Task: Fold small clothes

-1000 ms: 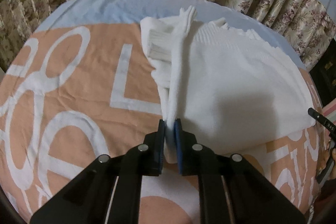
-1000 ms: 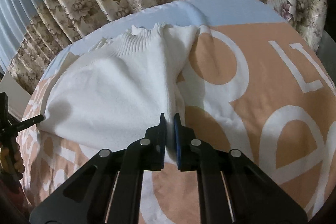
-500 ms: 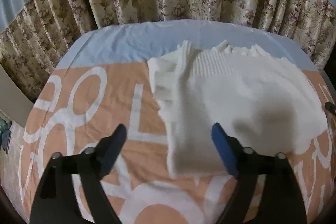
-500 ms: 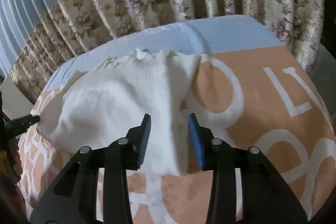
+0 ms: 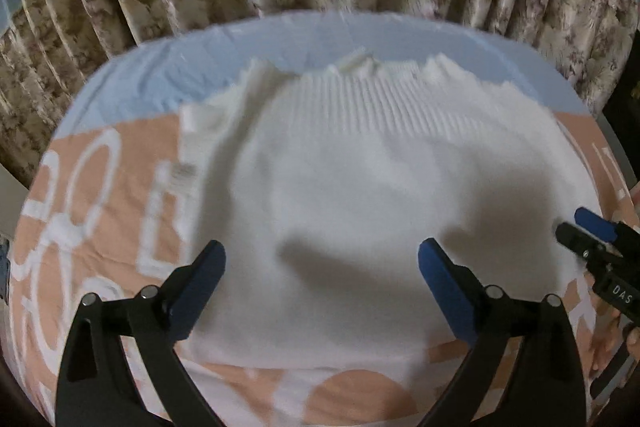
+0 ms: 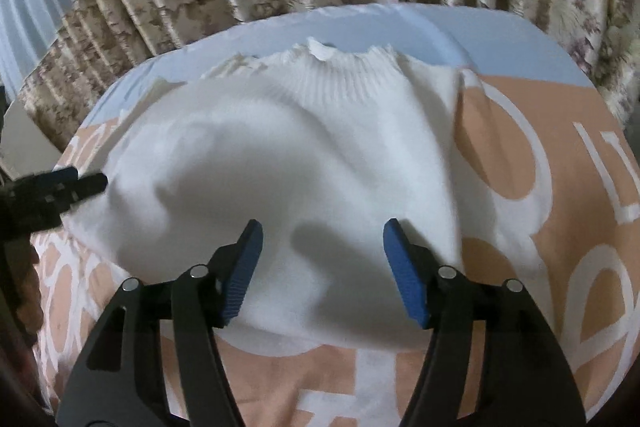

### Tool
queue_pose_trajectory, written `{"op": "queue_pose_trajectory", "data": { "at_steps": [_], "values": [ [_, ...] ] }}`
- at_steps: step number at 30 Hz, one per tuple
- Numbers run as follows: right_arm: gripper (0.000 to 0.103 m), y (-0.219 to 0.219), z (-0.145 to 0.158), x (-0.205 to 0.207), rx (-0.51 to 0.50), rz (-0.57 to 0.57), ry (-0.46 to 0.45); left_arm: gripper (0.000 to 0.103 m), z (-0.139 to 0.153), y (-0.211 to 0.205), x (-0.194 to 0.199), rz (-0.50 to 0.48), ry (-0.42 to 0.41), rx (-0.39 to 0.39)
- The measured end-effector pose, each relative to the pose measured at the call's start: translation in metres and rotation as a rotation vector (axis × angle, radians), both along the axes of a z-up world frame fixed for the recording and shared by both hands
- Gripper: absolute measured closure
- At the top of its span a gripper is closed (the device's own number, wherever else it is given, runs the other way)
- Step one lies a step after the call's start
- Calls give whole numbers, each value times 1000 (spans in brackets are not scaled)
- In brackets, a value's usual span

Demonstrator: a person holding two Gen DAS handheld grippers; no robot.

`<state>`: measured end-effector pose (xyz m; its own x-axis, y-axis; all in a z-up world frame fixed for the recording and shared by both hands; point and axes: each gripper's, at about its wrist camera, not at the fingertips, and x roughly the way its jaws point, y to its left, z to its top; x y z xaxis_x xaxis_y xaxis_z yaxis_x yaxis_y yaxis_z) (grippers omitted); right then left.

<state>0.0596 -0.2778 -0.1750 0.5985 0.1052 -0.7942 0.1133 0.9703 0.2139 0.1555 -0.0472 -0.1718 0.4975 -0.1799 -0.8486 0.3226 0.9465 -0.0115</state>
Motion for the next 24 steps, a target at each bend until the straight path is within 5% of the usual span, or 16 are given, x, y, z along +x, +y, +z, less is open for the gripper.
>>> {"op": "queue_pose_trajectory", "data": {
  "at_steps": [9, 10, 13, 15, 24],
  "values": [
    [45, -18, 2, -20, 1, 0, -8, 6, -12, -7, -4, 52, 40, 21],
    [43, -20, 7, -24, 14, -5, -28, 6, -12, -8, -5, 53, 34, 28],
    [13, -36, 22, -28, 62, -52, -103, 5, -10, -13, 0, 44, 5, 48],
    [9, -46, 25, -23, 64, -82, -123, 5, -10, -17, 4, 35, 7, 52],
    [17, -60, 8, 21, 115, 33, -65, 5, -15, -37, 24, -11, 19, 48]
  ]
}}
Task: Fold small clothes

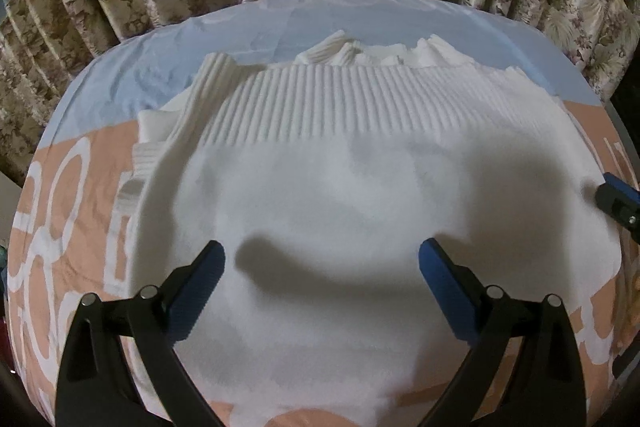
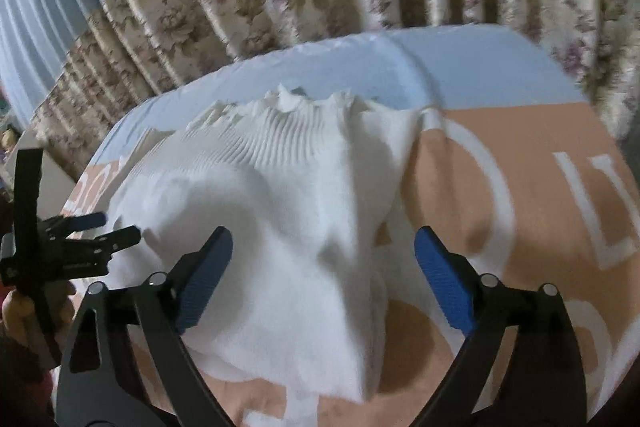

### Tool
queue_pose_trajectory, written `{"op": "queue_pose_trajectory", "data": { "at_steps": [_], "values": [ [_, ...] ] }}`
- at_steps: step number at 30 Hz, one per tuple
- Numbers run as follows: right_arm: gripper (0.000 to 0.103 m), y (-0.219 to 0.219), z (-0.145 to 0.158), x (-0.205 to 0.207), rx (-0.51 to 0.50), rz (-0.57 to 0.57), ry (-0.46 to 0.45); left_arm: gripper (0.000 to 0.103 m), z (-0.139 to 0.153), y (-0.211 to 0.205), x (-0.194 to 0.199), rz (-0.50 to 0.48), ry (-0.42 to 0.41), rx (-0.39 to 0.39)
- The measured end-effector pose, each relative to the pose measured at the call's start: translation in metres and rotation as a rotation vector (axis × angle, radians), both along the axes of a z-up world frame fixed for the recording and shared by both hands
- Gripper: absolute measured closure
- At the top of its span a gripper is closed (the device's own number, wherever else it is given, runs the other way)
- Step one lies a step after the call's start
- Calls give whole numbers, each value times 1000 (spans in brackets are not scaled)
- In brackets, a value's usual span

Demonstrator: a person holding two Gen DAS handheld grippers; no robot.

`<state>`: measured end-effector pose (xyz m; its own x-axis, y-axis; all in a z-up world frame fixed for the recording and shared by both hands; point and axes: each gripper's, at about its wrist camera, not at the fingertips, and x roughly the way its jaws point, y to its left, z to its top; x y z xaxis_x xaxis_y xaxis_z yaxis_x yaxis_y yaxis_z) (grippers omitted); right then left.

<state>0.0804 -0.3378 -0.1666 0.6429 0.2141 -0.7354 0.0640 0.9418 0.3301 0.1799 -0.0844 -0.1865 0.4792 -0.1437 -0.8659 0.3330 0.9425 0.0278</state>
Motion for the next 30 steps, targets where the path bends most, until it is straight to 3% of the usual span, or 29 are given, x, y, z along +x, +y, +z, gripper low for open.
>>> {"op": "queue_pose_trajectory", "data": {
  "at_steps": [4, 9, 18, 24, 26, 28, 30],
  "values": [
    [28, -2, -9, 13, 42, 30, 26, 5, -6, -6, 8, -7, 5, 12],
    [29, -11, -24, 23, 59, 15, 71, 2, -12, -6, 12, -8, 11, 1],
    [29, -7, -26, 1, 152, 46, 73, 2, -13, -7, 14, -16, 14, 8],
    [30, -7, -29, 18, 188, 34, 63, 2, -14, -8, 15, -17, 14, 8],
    [34, -8, -29, 22, 190, 26, 66, 2, -14, -8, 15, -16, 17, 6],
    [54, -8, -29, 22, 171, 12, 73, 1, -15, -8, 16, -13, 18, 5],
    [68, -10, -30, 21, 178, 1, 82, 1, -15, -7, 16, -8, 23, 0]
  ]
}}
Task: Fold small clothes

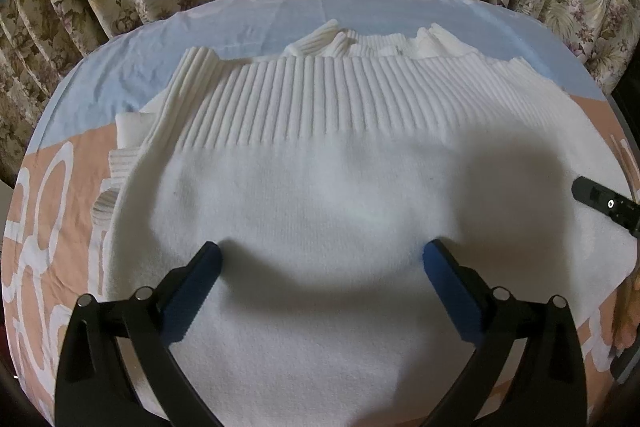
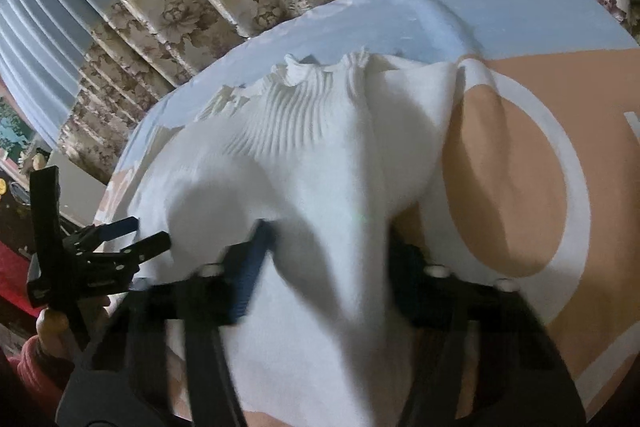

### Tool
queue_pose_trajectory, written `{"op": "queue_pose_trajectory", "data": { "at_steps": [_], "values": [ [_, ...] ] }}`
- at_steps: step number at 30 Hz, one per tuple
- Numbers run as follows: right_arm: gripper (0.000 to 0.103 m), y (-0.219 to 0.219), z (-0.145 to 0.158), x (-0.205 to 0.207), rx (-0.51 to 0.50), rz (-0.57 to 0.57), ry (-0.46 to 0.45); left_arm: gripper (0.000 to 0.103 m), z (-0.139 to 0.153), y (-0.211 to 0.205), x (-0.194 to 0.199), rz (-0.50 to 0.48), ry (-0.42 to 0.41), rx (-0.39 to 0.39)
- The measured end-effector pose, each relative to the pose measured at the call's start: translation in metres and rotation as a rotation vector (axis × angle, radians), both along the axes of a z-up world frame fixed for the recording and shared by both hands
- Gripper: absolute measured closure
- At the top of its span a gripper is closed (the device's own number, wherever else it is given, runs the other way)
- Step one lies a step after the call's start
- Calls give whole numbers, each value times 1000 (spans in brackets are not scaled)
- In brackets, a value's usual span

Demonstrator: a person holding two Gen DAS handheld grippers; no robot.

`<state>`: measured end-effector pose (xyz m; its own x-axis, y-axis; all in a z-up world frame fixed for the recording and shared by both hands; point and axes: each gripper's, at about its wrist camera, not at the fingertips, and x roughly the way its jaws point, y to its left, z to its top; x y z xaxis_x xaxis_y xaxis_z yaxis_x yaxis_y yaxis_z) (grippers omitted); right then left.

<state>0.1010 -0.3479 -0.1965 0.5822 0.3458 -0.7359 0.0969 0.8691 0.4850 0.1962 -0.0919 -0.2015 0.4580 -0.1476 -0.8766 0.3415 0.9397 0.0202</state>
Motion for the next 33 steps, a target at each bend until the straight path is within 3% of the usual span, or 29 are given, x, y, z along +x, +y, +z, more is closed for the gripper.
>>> {"op": "queue_pose_trajectory", "data": {
  "at_steps": [4, 9, 13, 24, 28, 33],
  "values": [
    [78, 6, 7, -2, -32, -11, -9, 1, -1, -1, -1, -6, -9, 10],
    [80, 43, 34, 3, -253, -16, -28, 1, -2, -1, 0, -2, 2, 0],
    [80, 72, 49, 10, -355, -1, -41, 1, -2, -3, 1, 2, 4, 3],
    [81, 90, 57, 20, -358, -41, -25, 1, 5, 5, -1, -22, -11, 3],
    [81, 111, 70, 24, -367, -20, -47, 1, 30, 39, -4, -40, -67, 15],
    [81, 152, 90, 40, -351, 33, -85, 1, 52, 122, 17, 47, -114, 54]
  ]
}}
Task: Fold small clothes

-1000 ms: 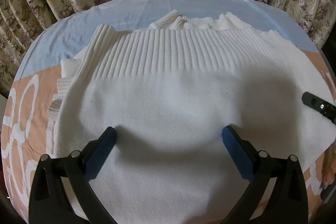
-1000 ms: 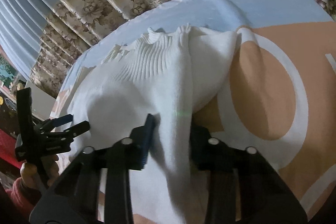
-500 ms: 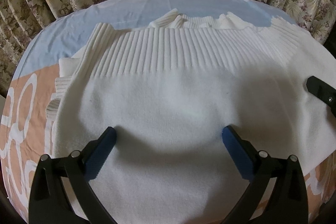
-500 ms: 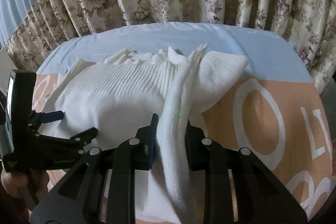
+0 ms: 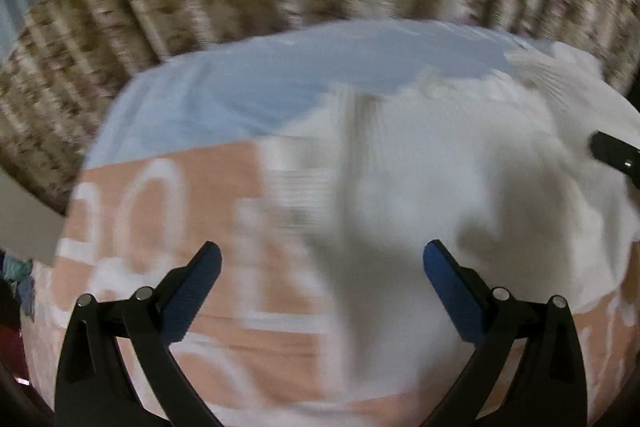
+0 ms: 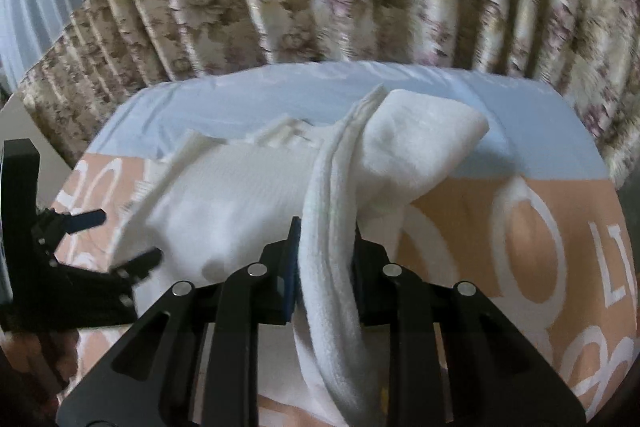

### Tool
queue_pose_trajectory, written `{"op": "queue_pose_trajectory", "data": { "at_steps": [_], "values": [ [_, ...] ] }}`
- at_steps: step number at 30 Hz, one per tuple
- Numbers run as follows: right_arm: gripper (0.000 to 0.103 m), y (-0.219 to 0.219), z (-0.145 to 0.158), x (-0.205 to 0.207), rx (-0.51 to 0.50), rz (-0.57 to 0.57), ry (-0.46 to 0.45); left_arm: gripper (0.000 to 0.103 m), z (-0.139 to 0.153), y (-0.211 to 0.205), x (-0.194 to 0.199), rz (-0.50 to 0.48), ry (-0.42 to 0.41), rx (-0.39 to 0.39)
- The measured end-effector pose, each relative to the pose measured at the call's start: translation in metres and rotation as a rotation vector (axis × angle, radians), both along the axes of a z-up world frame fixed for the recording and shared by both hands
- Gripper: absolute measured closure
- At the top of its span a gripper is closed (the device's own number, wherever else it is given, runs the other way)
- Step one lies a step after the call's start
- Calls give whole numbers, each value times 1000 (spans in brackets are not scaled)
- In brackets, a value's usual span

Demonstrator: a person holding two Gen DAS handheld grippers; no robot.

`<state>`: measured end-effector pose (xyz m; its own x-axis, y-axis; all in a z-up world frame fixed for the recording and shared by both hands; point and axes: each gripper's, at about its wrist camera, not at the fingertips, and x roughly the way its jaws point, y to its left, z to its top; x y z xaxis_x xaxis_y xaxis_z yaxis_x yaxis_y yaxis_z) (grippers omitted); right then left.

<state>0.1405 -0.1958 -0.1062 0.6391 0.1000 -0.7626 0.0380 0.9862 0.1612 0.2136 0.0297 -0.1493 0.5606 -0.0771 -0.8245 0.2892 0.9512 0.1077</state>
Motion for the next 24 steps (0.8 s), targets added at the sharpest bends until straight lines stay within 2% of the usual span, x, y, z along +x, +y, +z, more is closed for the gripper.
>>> {"op": "queue_pose_trajectory", "data": {
  "at_steps": [6, 9, 12, 14, 15, 20, 22, 24],
  "values": [
    [82, 98, 17, 29, -53, 144, -10, 1, 19, 88, 16, 139, -50, 26],
    [82, 155, -6, 44, -111, 222, 59, 1, 19, 114, 17, 186, -45, 10],
    [81, 192, -40, 48, -181, 257, 138, 1, 16, 130, 16, 205, -36, 9],
    [76, 197, -47, 43, -172, 274, 144, 1, 13, 133, 12, 202, -29, 13],
    [69, 195, -44, 39, -153, 289, 136, 1, 12, 133, 12, 196, -29, 17],
    [52, 175, 3, 7, -116, 374, 68, 1, 13, 111, 5, 121, -58, 75],
    [38, 157, 21, -14, -136, 385, 33, 1, 16, 100, 4, 79, -72, 100],
    [37, 136, 34, -27, -212, 347, -2, 1, 21, 92, 2, 52, -78, 105]
  ]
}}
